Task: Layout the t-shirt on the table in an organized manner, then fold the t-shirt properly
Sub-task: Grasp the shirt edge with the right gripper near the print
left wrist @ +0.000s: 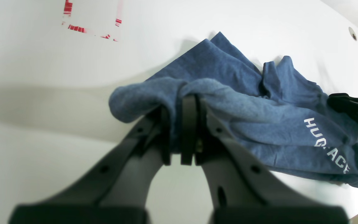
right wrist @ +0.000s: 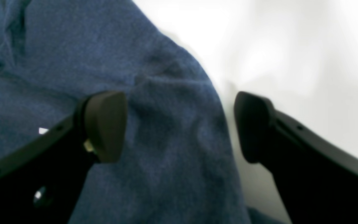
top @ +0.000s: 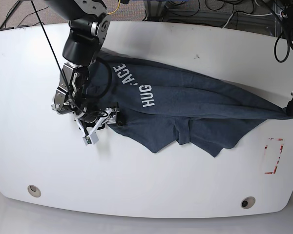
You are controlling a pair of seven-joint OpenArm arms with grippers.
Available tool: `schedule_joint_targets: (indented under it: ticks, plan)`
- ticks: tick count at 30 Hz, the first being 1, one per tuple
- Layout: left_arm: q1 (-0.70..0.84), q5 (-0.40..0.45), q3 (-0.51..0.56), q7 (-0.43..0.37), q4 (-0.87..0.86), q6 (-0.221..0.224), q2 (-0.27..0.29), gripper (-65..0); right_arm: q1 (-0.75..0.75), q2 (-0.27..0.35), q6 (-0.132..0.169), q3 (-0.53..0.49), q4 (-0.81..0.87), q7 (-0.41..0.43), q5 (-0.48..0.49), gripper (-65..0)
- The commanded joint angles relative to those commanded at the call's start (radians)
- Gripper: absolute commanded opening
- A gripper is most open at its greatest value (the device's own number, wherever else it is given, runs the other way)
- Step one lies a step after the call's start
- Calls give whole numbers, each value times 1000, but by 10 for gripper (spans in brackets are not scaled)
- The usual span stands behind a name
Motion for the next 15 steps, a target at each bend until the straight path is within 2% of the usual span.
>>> schedule_joint_targets:
  ticks: [8, 15]
  plan:
    - [0, 0, 2, 0, 0, 0, 0, -640, 0, 0, 0, -3, 0, 0, 0, -147]
    - [0, 0, 2, 0, -2, 0, 0, -640, -20, 0, 0, -84, 3, 0, 0, -147]
